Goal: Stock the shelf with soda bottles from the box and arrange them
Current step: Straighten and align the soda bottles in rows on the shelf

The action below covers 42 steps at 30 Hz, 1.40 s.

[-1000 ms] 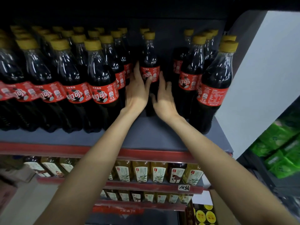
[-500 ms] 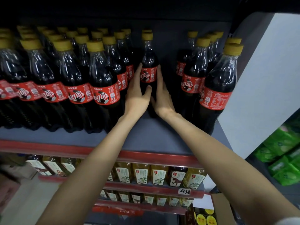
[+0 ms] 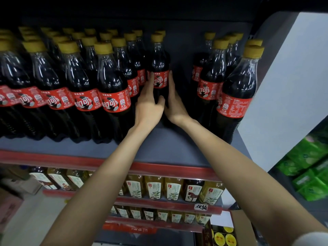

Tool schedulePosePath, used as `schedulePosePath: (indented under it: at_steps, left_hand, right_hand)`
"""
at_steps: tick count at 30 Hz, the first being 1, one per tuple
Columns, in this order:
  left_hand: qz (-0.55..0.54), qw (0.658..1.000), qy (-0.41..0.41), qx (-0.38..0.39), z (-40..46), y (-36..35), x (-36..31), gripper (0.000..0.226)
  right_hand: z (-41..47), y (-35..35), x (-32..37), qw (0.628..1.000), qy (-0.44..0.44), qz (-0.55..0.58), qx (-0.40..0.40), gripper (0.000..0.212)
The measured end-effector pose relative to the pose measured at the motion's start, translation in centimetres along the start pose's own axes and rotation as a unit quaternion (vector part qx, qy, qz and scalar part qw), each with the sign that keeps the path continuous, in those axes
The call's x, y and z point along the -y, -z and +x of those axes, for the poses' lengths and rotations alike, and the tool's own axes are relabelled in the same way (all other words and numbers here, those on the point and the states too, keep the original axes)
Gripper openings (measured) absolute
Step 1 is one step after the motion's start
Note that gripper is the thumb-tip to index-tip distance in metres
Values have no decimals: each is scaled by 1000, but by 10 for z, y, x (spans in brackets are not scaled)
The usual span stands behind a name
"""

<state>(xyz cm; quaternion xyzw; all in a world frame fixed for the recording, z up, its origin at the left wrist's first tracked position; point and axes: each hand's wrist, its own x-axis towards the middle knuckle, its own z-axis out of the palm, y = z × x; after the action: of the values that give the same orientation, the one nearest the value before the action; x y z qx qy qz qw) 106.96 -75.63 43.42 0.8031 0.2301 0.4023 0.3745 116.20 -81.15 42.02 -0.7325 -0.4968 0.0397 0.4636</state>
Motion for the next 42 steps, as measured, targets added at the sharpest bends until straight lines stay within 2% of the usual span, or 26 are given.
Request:
schedulePosePath:
  at_steps: [3,7,9,12,14,17,20,23,27,32,37,42]
  left_hand:
    - [-21,999,-23,-37,-5,2,-5,64]
    - [-16,968,-200,-149,-20,5,-11,39]
    - [-32,955,-257,-143,-24,0,-18,30]
    - [-74,971,-222,-56,-18,-15,-30,33]
    - [-101,983,-146,52,-13,-28,-39,53]
    - [-156,964,-39,212,-5,-47,-44,82]
    - [-152,954,-62,251,-3,-57,-44,87]
    - [-144,961,-72,225,-9,-56,-43,86]
    - [-91,982,-81,143,-18,-36,-31,85]
    - [-32,996,-81,23,-29,-5,-19,86]
    - [-36,999,-34,8,-36,16,-8,80]
    - [46,998,-36,-27,-52,20,-7,70]
  right_hand:
    - [-14,6,6,1000,-5,-11,-17,82]
    - [-57,28,20,995,32,-6,-96,61]
    - [-86,41,23,986,69,-17,-154,43]
    - [-127,56,26,969,93,-44,-225,30]
    - [-143,59,21,968,61,-52,-236,33]
    - [-150,55,14,983,-5,-58,-172,53]
    - [-146,47,14,992,-32,-78,-96,69]
    - [-138,38,16,991,-52,-79,-92,74]
    - [-120,29,15,988,-80,-67,-117,83]
    - [-93,22,22,991,-43,-50,-113,101]
    - [-68,10,27,997,-3,-45,-65,103]
    - [-58,-5,28,996,27,-52,-68,100]
